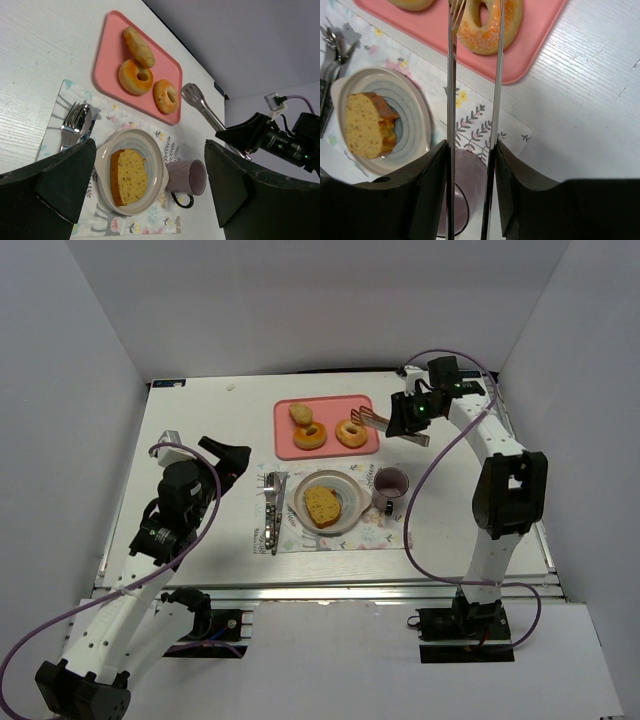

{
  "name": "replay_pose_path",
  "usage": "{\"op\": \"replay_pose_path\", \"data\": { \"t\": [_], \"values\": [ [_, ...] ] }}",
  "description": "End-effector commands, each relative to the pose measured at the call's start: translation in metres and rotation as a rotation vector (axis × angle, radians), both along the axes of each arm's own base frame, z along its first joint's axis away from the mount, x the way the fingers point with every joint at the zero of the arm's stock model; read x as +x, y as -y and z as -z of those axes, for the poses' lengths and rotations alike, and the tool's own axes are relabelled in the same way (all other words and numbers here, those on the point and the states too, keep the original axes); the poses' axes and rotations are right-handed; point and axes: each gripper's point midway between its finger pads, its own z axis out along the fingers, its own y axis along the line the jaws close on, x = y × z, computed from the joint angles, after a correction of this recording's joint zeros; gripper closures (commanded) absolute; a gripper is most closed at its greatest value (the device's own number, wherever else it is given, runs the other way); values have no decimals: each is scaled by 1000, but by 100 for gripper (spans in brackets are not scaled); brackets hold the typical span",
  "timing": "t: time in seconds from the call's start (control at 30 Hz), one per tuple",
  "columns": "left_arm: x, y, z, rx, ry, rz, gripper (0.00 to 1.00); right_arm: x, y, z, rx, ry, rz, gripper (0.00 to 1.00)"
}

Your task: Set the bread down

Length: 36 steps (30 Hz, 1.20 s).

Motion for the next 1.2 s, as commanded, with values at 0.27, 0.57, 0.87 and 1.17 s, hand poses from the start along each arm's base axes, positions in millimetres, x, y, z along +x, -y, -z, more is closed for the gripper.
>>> {"op": "replay_pose_path", "data": {
  "t": [0.27,0.57,0.87,1.17],
  "values": [
    [1,-2,2,3,1,-12,2,22,7,12,-84,37,-11,52],
    [4,0,6,4,-2,-5,2,26,11,20,-119,40,-9,51],
    [5,1,5,5,-1,-4,2,18,3,21,-90,-5,-37,66],
    [2,-2,3,5,4,-11,2,14,-4,9,-42,-3,-54,85]
  ]
}}
